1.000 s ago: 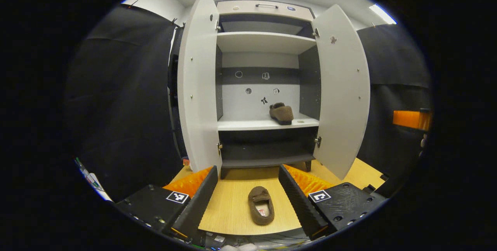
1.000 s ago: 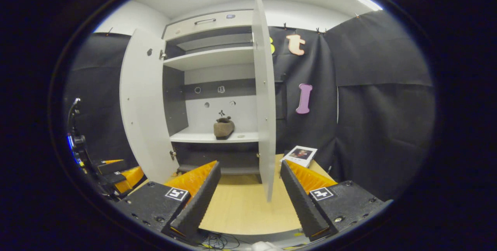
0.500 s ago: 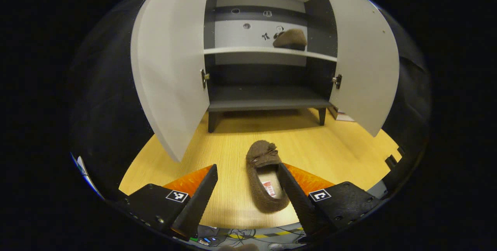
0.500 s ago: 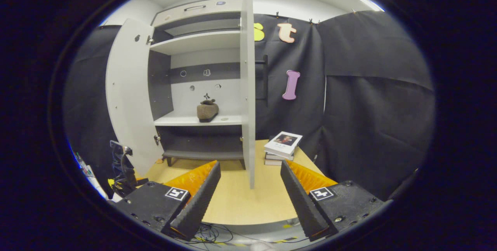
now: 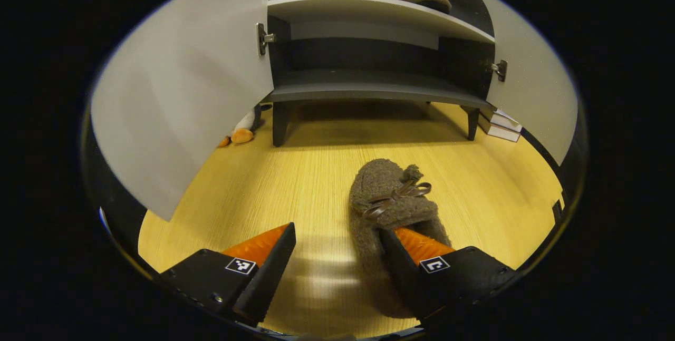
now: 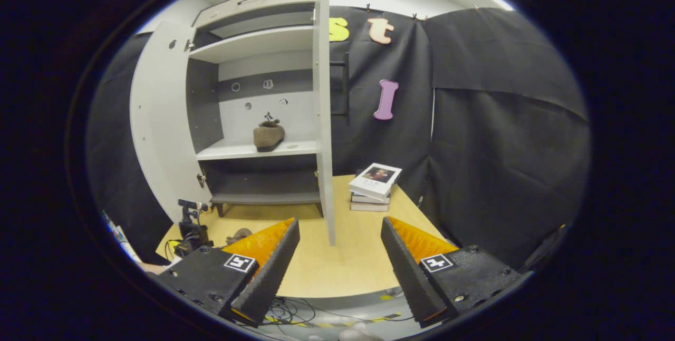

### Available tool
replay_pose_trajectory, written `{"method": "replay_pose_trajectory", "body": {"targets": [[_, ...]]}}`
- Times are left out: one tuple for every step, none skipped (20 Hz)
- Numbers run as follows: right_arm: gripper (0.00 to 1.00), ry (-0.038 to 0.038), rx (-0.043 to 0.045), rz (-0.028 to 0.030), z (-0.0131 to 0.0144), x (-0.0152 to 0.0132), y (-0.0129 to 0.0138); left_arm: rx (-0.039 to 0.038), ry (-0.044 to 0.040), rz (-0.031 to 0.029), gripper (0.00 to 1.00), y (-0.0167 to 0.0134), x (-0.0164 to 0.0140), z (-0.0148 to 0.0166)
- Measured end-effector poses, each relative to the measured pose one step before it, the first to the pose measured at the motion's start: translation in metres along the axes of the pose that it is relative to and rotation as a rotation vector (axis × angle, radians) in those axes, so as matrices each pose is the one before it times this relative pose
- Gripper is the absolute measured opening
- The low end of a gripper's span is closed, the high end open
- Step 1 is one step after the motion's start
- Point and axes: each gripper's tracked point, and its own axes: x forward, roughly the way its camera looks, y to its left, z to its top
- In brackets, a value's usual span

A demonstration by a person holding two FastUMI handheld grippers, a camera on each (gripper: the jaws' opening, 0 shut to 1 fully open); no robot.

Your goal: Grab one shoe with the right hand and put it into the shoe cabinet, grab the other shoe with the left hand and put it into the shoe cabinet; then close the right door with the right hand and the left door with the left hand.

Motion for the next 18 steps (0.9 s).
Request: {"method": "replay_pose_trajectory", "body": {"targets": [[0.99, 0.00412, 0.00004, -0.00177, -0.00099, -0.00021, -0.00087, -0.00037, 0.01146, -0.00157, 0.97, 0.00048, 0.0084, 0.00077], [0.99, 0.00184, -0.00092, -0.00249, -0.00103, -0.00089, -0.00058, 0.00515, -0.00105, -0.00903, 0.97, -0.00233, 0.00826, 0.00208], [0.99, 0.00146, -0.00285, -0.0049, -0.00084, 0.00064, -0.00207, 0.00491, -0.00016, 0.00042, 0.98, -0.0007, 0.00663, 0.00177], [0.99, 0.00177, -0.00214, -0.0034, -0.00075, -0.00059, -0.00121, 0.00067, 0.00593, -0.00348, 0.98, -0.00313, 0.00561, 0.00108], [0.99, 0.00092, -0.00003, -0.00257, -0.00043, -0.00016, -0.00114, -0.00517, 0.00083, -0.00414, 0.96, -0.00279, 0.00364, 0.00155], [0.99, 0.00144, 0.00015, -0.00101, -0.00031, -0.00088, -0.00104, -0.0096, -0.00309, -0.00638, 0.94, -0.0034, 0.00403, 0.00285], [0.99, 0.00103, -0.0006, -0.00231, -0.001, -0.00038, -0.00071, -0.01241, -0.00407, -0.01093, 0.83, -0.00395, 0.0028, 0.00293], [0.99, 0.00127, -0.00281, -0.00418, -0.00024, 0.00019, -0.00171, -0.00748, 0.01534, -0.02848, 0.78, -0.01, 0.00263, -0.00178], [0.99, 0.00275, -0.00345, -0.00388, -0.00186, 0.00063, -0.00152, 0.00881, -0.00252, 0.00927, 0.43, -0.00278, 0.00071, 0.0017], [0.99, 0.00355, 0.00335, 0.0016, -0.00146, -0.00021, -0.00041, 0.01858, -0.00956, 0.03962, 0.33, 0.00682, -0.00298, 0.0037], [0.99, -0.00027, 0.00614, 0.00451, 0.00038, -0.00156, 0.00097, 0.01436, 0.00384, 0.02817, 0.16, 0.00418, 0.0001, 0.00138], [0.99, -0.00282, 0.00325, 0.00433, 0.00024, -0.00155, 0.00077, -0.00512, 0.01518, 0.01033, 0.12, 0.00111, 0.00484, -0.00064], [0.99, -0.00369, -0.00134, 0.00286, 0.00082, -0.00128, 0.00045, -0.01015, 0.01299, -0.0028, 0.05, -0.00078, -0.00224, -0.0009], [0.99, -0.00754, -0.00061, 0.00387, 0.00183, -0.00235, 0.00035, -0.01177, 0.00663, -0.00053, 0.02, 0.00033, -0.00636, 0.00169], [0.99, -0.00815, 0.00005, 0.00415, 0.00303, -0.00232, 0.00075, -0.0033, -0.00042, 0.00845, 0.02, 0.00111, -0.00681, 0.00352], [0.99, -0.00783, 0.00162, 0.00549, 0.00283, -0.00203, 0.00109, -0.00019, -0.0213, 0.00204, 0.0, 0.0015, -0.00647, 0.00662], [0.99, -0.00792, 0.00227, 0.00656, 0.00177, -0.0016, 0.00133, 0.0056, -0.01689, 0.00056, 0.0, 0.00034, -0.00861, 0.00947], [0.99, -0.00833, 0.00224, 0.00674, 0.00311, -0.00173, 0.00141, 0.01162, -0.02044, 0.0034, 0.0, 0.00025, -0.00913, 0.01215]]}}
